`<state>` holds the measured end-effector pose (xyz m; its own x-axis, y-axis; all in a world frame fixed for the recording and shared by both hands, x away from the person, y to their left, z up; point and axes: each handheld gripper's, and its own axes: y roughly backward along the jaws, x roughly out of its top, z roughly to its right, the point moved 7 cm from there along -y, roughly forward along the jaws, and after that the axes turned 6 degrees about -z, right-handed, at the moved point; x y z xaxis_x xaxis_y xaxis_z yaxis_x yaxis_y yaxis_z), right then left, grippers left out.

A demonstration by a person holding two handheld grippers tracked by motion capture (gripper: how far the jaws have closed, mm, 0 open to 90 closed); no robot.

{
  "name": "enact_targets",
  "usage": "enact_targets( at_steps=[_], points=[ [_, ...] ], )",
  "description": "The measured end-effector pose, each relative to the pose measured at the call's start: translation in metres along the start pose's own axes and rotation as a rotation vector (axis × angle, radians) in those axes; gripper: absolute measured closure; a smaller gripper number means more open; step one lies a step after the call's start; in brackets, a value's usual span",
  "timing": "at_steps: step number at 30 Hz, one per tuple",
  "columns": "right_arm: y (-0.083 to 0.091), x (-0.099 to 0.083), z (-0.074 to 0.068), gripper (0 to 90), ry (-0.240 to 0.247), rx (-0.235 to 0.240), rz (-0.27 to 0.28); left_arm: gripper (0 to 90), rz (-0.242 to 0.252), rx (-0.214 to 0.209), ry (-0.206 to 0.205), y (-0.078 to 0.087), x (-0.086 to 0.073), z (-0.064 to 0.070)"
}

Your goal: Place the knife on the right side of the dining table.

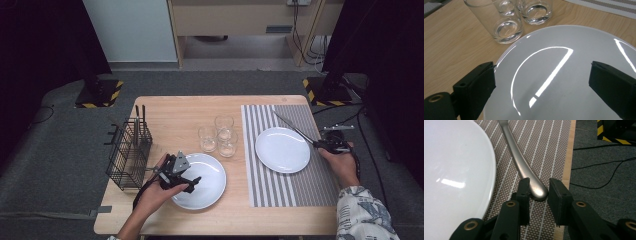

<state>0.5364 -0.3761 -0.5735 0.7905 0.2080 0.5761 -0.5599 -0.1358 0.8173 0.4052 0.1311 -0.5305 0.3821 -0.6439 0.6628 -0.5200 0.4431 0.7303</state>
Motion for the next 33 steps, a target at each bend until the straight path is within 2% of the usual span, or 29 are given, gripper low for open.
enact_targets(
  at_steps=[15, 27, 33],
  points=[
    [-0.004, 0.007, 0.002, 69.9, -0.003, 0.0, 0.001, 6.2, -0.011, -0.017, -0.001, -0.006, -0.002, 0.001],
    [-0.008, 0.011, 0.005, 68.4, -0.012, 0.003, -0.002, 6.4, -0.02, -0.046, 0.01, -0.017, 0.001, 0.0],
    [-0.011, 0.014, 0.006, 67.1, -0.014, -0.003, 0.002, 6.4, -0.024, -0.044, 0.012, -0.017, 0.0, 0.0]
  ],
)
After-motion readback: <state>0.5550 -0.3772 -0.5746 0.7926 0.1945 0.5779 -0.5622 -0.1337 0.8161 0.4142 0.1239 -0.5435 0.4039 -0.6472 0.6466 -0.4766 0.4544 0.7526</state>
